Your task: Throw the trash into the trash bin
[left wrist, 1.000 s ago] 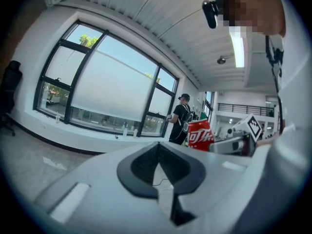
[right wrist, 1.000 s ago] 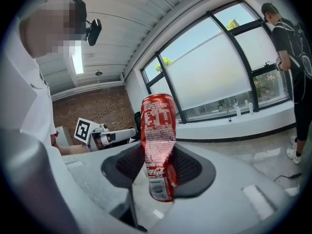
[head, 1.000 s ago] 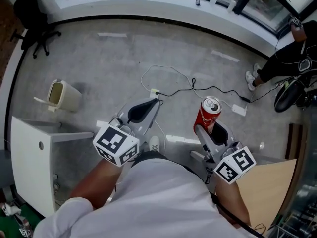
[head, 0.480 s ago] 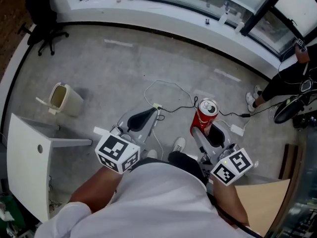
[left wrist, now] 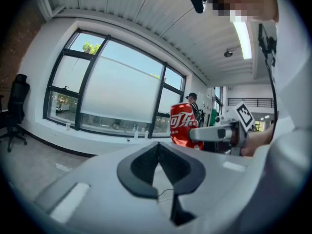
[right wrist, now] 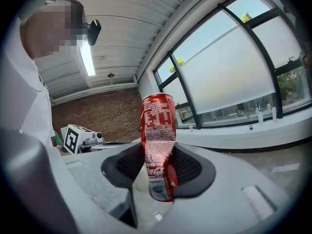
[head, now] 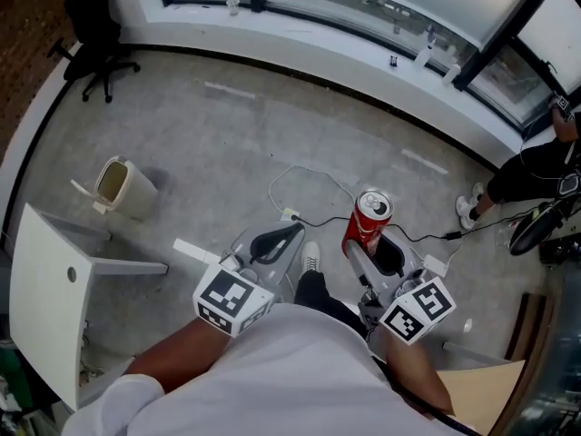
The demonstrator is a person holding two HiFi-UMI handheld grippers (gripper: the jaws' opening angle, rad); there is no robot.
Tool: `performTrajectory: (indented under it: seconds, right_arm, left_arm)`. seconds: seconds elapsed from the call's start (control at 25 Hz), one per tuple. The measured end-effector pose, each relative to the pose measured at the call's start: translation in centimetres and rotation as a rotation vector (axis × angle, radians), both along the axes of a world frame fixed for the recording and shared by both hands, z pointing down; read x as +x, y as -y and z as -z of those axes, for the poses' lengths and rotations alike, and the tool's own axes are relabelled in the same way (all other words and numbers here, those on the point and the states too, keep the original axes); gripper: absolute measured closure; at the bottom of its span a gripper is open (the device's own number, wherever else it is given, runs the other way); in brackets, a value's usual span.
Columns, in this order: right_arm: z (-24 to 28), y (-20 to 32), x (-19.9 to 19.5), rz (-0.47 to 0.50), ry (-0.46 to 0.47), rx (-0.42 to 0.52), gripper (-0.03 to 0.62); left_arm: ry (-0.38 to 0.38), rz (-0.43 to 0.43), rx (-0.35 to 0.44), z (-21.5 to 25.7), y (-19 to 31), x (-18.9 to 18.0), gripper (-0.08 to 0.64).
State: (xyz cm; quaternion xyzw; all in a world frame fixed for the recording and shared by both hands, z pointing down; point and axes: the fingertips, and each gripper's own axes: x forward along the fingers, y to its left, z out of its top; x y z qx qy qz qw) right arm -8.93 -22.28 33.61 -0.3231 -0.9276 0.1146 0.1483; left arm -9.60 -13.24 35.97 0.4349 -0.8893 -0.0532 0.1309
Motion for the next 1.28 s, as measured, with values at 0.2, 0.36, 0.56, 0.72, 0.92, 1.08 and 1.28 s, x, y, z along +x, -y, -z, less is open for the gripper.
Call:
performTrajectory:
  seconds: [0.2, 0.36, 0.56, 0.72, 0.92, 1.08, 1.28]
  right_arm:
    - [0.2, 1.2, -3.0, 0.010, 0.013, -0.009, 0.419]
    - [0.7, 3.3, -6.0, -0.002, 0.034, -0.018, 0.419]
    - [1.4, 5.9, -9.1, -0.015, 0.051, -0.035, 0.419]
    - [1.2, 8.2, -11.4, -0.017, 0.053, -0.040, 0.419]
    - [0.8, 11.7, -14.4, -0.030, 0.063, -0.040, 0.420]
    - [0.5, 13.0, -16.8, -0.006, 0.066, -0.066, 0.420]
    - [0.1, 13.3, -19.5, 0.048, 0.070, -0.097, 0.420]
  left_arm:
    - [-0.006, 0.041, 0.026, 0.8, -0.2, -3.8, 0.551]
    - [0.003, 0.057, 0.033, 1.7, 1.1, -7.2, 0.551]
    - [0.020, 0.050, 0.018, 2.7, 3.6, -10.7, 0.551]
    - [0.026, 0.075, 0.009, 2.9, 5.0, -13.5, 0.551]
    - [0.053, 0.067, -0.066, 2.4, 7.7, -15.7, 0.551]
    - [0.004, 0.101, -0.065, 1.6, 9.1, -17.5, 0.551]
    - [-0.020, 0.164, -0.097, 1.5, 9.5, -19.9, 0.551]
